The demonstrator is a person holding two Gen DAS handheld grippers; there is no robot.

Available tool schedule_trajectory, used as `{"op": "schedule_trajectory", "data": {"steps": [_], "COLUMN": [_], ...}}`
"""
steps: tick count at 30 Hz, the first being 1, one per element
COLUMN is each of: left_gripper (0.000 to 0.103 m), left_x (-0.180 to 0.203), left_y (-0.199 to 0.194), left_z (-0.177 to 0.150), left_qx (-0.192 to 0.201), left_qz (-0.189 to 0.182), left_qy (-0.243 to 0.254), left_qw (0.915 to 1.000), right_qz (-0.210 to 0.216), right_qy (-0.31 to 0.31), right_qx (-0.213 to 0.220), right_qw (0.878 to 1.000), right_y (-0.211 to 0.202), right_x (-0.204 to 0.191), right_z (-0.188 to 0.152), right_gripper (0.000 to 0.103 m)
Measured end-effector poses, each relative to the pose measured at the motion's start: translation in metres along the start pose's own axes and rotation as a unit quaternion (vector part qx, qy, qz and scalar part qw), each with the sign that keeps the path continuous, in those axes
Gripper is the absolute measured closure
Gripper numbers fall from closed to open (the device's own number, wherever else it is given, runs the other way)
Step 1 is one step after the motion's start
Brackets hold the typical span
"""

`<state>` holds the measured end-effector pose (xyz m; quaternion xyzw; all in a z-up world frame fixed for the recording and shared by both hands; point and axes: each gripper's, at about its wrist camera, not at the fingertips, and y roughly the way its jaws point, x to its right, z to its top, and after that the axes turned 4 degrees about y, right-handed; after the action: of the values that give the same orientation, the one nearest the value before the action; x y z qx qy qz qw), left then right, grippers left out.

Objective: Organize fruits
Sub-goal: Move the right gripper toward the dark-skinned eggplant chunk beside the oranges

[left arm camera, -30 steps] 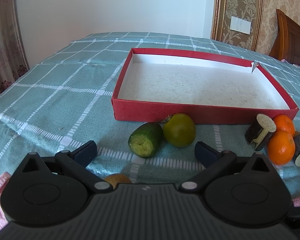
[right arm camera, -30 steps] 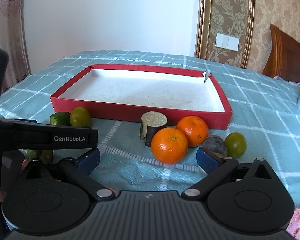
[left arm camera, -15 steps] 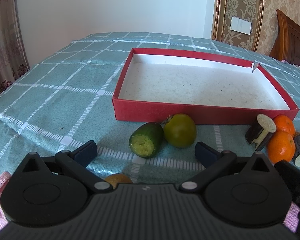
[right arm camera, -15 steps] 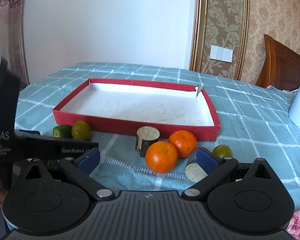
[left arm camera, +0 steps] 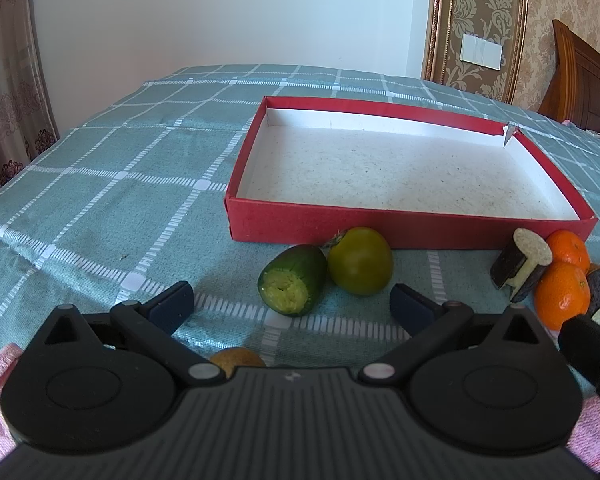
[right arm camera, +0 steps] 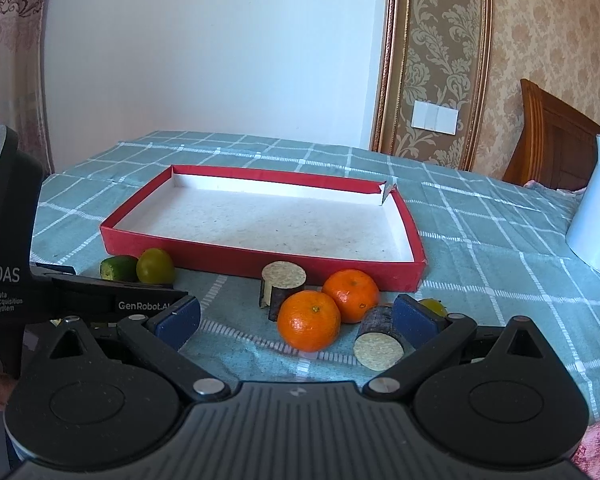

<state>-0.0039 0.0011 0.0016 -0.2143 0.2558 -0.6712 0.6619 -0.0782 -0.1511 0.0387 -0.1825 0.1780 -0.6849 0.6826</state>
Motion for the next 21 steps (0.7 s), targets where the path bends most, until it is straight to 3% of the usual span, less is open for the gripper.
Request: {"op": "schedule_trajectory", "data": {"steps": [12, 18, 21], "left_gripper": [0.000, 0.000, 0.000], "left_x": [0.001, 0.001, -0.001], "left_y": [0.000, -0.001, -0.002], "left_z": [0.001, 0.000, -0.001], "left_qx": [0.001, 0.003, 0.005], "left_qz": [-0.001, -0.004, -0.005], "left_qy": [-0.001, -0.005, -0.007], "left_qw": [1.0000, 1.0000, 1.0000], "right_qz": [0.001, 0.022, 0.023], "right_qy": [0.001, -0.012, -0.006], "right_qx": [0.016, 0.048, 0.043], "right_qw": [1.000, 0.999, 0.999], "right_y": [-0.010, -0.031, -0.036], "right_x": [0.011, 0.053, 0.072], "right_z": [-0.001, -0.020, -0.025], "right_gripper": [0.000, 0.000, 0.000]}}
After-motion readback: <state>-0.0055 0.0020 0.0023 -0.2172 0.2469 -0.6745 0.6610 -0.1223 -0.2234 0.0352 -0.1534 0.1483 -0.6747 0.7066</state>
